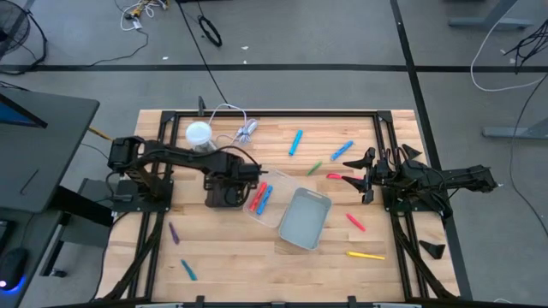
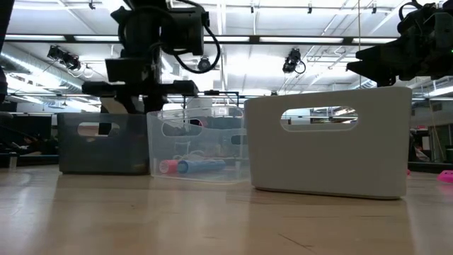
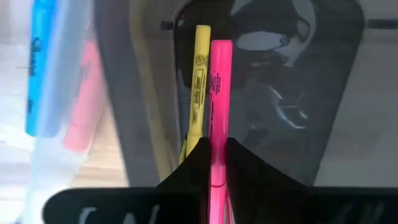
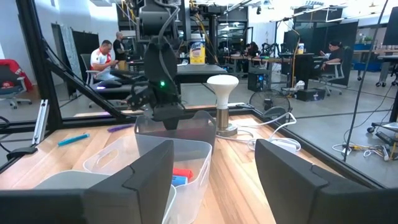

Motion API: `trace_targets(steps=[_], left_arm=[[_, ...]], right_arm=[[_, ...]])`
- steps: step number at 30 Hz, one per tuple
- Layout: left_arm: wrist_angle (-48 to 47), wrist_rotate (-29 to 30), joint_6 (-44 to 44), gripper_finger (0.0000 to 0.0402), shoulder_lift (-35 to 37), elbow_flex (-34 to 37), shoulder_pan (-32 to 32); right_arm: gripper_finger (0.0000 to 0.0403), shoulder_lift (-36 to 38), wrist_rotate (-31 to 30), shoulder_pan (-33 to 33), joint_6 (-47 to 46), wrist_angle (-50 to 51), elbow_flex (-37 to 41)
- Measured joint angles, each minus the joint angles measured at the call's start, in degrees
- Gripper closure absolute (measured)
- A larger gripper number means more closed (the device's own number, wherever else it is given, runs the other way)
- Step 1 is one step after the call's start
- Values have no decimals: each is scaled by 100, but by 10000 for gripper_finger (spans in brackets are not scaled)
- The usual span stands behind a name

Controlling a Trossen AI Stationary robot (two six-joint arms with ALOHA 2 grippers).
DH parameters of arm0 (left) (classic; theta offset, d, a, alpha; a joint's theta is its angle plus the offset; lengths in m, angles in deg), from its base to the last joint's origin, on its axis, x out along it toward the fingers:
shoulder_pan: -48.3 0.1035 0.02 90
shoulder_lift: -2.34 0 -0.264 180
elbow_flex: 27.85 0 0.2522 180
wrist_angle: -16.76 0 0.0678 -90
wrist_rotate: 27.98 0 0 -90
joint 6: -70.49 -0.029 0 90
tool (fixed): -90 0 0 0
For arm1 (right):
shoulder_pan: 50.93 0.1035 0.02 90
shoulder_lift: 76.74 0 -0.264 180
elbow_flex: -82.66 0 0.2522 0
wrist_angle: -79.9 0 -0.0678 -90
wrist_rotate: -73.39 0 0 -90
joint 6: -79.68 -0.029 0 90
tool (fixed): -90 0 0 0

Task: Pick & Place Markers
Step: Put the bottom pink marker into the black bin, then put the blue pen into the gray bin

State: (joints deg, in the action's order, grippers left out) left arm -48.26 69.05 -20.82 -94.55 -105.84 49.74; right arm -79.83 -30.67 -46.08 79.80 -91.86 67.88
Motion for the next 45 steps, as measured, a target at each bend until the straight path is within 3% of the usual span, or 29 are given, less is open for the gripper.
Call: trace_targets(steps=[8, 31, 40, 45], left_arm=[[295, -194, 22, 363, -1, 358, 2], [246, -55, 274, 294, 3, 354, 18], [247, 145, 1793, 294, 407, 192, 69], [260, 153, 3109, 294, 664, 115, 69]], right_arm=[[174, 0, 0, 1, 0, 0, 0], [174, 0, 0, 1, 0, 0, 0], [174, 0, -1, 0, 0, 0, 0], [174, 0, -2, 2, 0, 0, 2]])
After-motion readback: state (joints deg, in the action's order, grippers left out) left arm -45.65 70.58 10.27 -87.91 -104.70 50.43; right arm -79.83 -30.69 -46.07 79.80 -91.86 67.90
